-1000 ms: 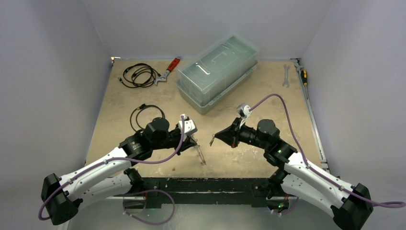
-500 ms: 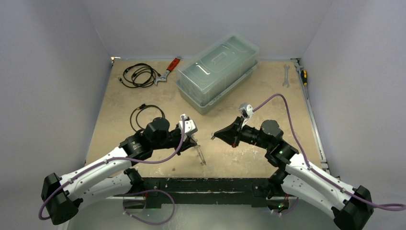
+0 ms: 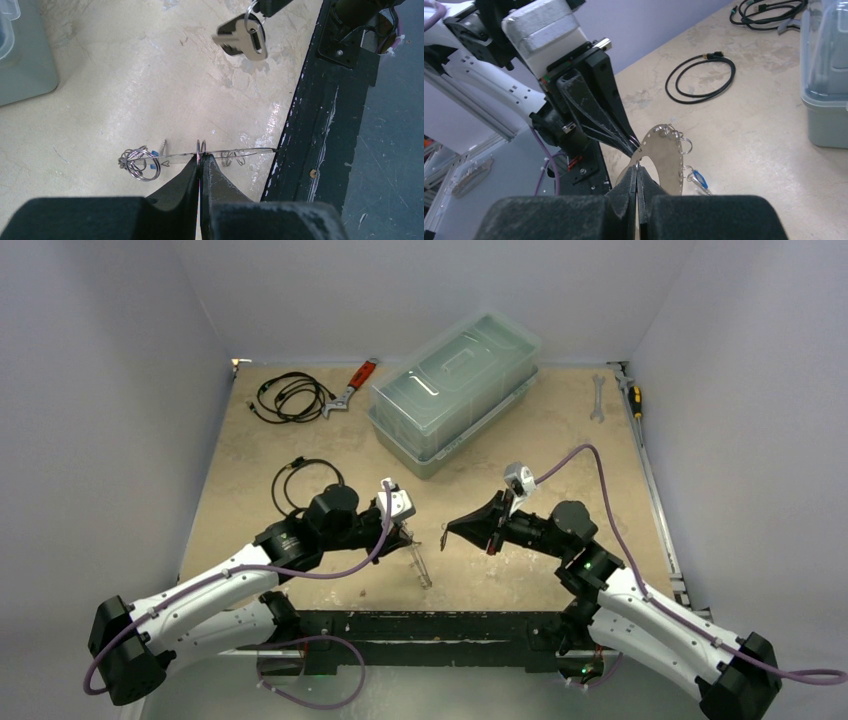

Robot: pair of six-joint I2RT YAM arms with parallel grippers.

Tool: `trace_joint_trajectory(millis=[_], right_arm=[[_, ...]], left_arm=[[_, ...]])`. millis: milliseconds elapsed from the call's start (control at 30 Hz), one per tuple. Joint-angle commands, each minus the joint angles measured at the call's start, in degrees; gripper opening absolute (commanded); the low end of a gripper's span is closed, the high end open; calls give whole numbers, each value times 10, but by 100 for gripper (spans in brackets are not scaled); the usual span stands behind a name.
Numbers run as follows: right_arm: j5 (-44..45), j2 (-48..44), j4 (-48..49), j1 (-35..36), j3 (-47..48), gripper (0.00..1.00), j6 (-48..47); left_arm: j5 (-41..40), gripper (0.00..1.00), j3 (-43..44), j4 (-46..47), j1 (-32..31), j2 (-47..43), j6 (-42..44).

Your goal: Put the keys on the keyring

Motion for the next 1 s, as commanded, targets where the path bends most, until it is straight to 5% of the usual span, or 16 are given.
trace_joint_trajectory(millis=[0, 567, 967], right_arm=[[-19, -9, 54, 4, -9, 0, 4], [-56, 78, 167, 13, -32, 0, 5], [-29, 147, 154, 73, 7, 0, -46]], left_arm=[[6, 0, -3, 36, 4, -1, 1], [0, 0, -6, 36, 4, 6, 2], [-2, 0, -4, 35, 4, 12, 1]])
